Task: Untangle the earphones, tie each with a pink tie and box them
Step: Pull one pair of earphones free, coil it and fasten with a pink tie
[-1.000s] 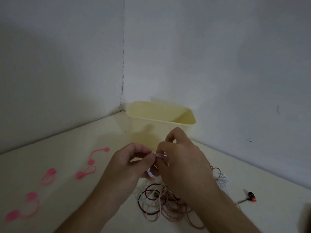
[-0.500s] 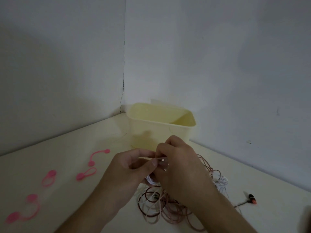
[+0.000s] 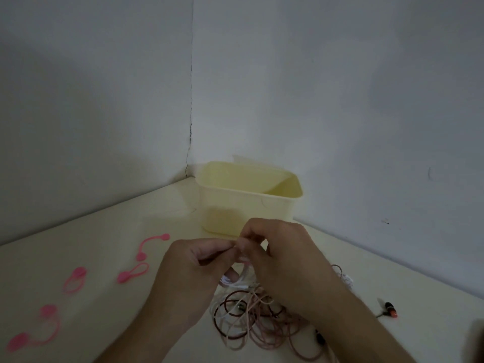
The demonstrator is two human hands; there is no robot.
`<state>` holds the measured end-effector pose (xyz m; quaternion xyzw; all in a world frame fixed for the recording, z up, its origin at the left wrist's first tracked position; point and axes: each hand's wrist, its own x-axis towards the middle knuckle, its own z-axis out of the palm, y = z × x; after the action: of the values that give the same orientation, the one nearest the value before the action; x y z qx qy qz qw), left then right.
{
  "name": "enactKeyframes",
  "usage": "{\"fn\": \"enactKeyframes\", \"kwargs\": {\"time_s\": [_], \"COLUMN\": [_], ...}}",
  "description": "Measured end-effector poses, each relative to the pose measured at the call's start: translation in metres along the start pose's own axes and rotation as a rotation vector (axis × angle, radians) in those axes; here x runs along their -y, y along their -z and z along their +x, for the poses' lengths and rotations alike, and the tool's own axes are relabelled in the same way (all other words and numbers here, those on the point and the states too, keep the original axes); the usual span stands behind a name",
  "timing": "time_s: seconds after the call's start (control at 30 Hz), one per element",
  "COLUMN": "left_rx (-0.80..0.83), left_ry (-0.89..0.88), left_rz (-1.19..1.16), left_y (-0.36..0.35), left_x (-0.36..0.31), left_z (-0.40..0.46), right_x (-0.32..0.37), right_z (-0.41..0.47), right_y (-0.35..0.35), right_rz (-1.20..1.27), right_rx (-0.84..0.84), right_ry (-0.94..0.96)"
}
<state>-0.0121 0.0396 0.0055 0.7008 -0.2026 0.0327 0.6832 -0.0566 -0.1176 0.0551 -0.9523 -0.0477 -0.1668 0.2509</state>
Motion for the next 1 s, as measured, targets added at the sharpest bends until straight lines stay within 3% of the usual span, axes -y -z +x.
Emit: {"fn": "enactKeyframes", "kwargs": {"time_s": [0.33,0.47,0.6,0.77,1.0], "left_rx": [-0.087,-0.139,-0.169,-0.173,-0.058], "left_ry": [0.016,-0.015,-0.064,-0.058,-0.051], "left_rz": [-0.101,0.012,0.106,0.088,-0.112], "left_y": [0.002,0.000,-0.004,-0.002,-0.007], "left_x": [-0.005,0.000,0.007,0.010,0.004], "left_z": [0.000,0.000,-0.002,0.000,-0.003], "right_x": [-0.002,0.001,0.012,0.013,-0.002], "right_z": [0.000,-0.002,-0.007,-0.008,0.001], "right_y": [0.010,0.023,0.031,0.038,0.027], "right_rz": [0.089,-0.107,-0.358,-0.162,0.059], "right_rx": [-0.003,0.134,0.166,0.161,-0.022], "right_ry": [-0.072,-0.090,-0.115,-0.069,-0.070]}}
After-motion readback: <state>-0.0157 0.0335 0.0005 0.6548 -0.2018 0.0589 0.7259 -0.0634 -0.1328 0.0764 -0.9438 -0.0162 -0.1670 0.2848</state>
